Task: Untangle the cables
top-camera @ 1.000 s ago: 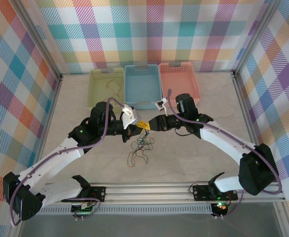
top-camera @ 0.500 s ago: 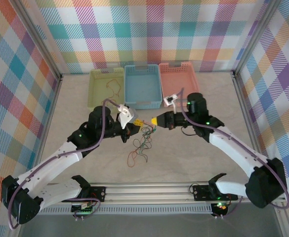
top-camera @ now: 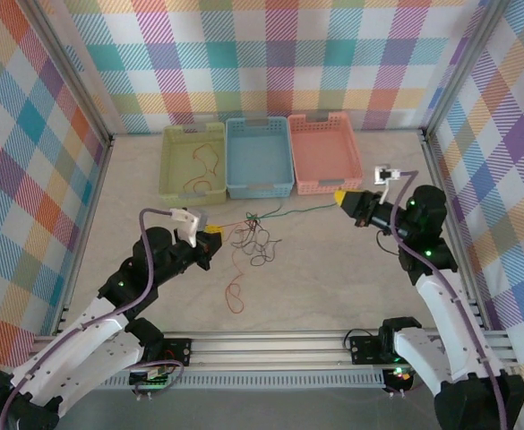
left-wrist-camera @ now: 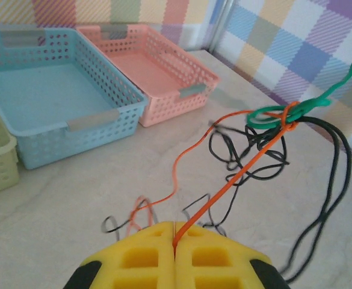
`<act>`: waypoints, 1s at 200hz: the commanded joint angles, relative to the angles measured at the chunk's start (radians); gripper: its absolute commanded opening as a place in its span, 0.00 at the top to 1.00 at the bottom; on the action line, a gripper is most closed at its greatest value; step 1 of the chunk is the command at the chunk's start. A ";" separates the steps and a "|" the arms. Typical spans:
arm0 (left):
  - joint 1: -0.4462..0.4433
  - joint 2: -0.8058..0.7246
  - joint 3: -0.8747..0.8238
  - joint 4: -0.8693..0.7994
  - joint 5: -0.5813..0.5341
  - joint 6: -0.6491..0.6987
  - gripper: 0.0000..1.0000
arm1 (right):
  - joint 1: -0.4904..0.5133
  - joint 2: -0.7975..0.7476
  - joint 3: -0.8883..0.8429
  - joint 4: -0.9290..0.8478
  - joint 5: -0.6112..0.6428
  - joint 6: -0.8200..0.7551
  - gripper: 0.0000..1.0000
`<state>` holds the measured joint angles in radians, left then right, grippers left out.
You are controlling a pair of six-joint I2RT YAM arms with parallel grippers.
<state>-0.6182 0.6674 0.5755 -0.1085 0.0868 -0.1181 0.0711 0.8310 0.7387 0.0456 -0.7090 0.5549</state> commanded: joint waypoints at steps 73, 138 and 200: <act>0.057 -0.200 0.043 -0.291 -0.409 -0.097 1.00 | -0.363 -0.105 -0.033 -0.182 0.455 -0.023 1.00; 0.058 -0.176 0.033 -0.097 -0.111 -0.078 1.00 | -0.241 -0.018 -0.076 0.081 0.071 0.000 1.00; 0.057 0.040 0.207 -0.043 0.268 -0.059 1.00 | 0.270 0.081 -0.143 0.287 0.022 -0.253 0.58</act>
<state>-0.5667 0.6567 0.7147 -0.2379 0.1493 -0.1898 0.2226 0.8700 0.6540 0.1551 -0.6258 0.4236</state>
